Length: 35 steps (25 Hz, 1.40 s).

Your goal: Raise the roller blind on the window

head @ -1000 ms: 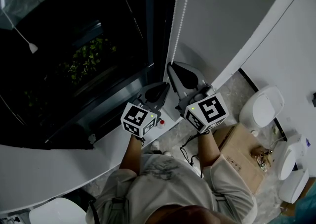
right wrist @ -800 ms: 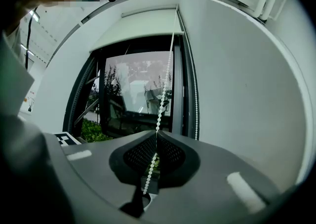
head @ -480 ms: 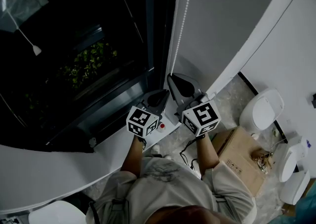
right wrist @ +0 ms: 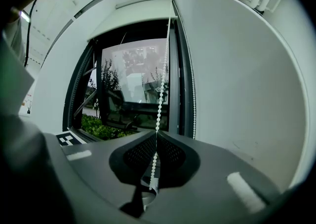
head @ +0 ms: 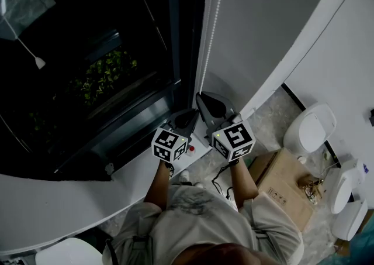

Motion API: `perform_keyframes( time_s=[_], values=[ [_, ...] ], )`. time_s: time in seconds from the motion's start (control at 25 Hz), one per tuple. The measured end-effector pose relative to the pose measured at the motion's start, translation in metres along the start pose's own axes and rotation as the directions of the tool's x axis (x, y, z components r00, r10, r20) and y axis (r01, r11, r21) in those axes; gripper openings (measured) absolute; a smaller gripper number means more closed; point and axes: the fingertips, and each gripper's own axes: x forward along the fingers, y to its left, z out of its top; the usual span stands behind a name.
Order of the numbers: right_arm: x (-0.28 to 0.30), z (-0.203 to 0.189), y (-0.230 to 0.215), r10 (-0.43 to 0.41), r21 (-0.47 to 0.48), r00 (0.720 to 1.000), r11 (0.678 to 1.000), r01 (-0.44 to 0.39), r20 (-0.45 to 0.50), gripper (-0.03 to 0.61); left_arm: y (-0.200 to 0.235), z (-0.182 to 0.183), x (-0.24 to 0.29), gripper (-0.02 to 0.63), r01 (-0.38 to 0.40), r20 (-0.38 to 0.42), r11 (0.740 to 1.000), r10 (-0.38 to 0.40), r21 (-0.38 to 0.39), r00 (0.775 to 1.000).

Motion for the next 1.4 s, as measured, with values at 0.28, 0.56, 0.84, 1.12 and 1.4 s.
perform_keyframes(
  time_s=[0.28,0.56,0.84,1.12,1.4],
  values=[
    [-0.003,-0.002,-0.004,-0.006,0.014,1.0,1.0,0.006,0.005,0.012,-0.002,-0.003,0.001,0.011,-0.008,-0.004,1.0,0.008,0.001,1.0],
    [-0.007,0.0,-0.006,-0.041,-0.02,0.999,0.999,0.042,0.029,0.018,-0.002,0.002,-0.001,0.012,-0.021,0.014,1.0,0.021,0.011,1.0],
    [-0.007,-0.01,-0.012,-0.097,-0.08,0.995,0.992,0.096,0.002,0.034,0.002,0.006,-0.002,0.015,-0.043,0.026,0.999,0.043,0.017,0.999],
    [-0.014,-0.008,-0.021,-0.131,-0.1,0.991,0.987,0.13,-0.005,0.08,0.003,0.018,-0.007,0.058,-0.058,0.054,0.998,0.057,0.023,0.997],
    [-0.033,-0.01,-0.02,-0.153,-0.099,0.988,0.983,0.154,0.019,0.044,0.004,0.041,-0.022,0.016,-0.091,0.102,0.994,0.084,0.057,0.991]
  ],
)
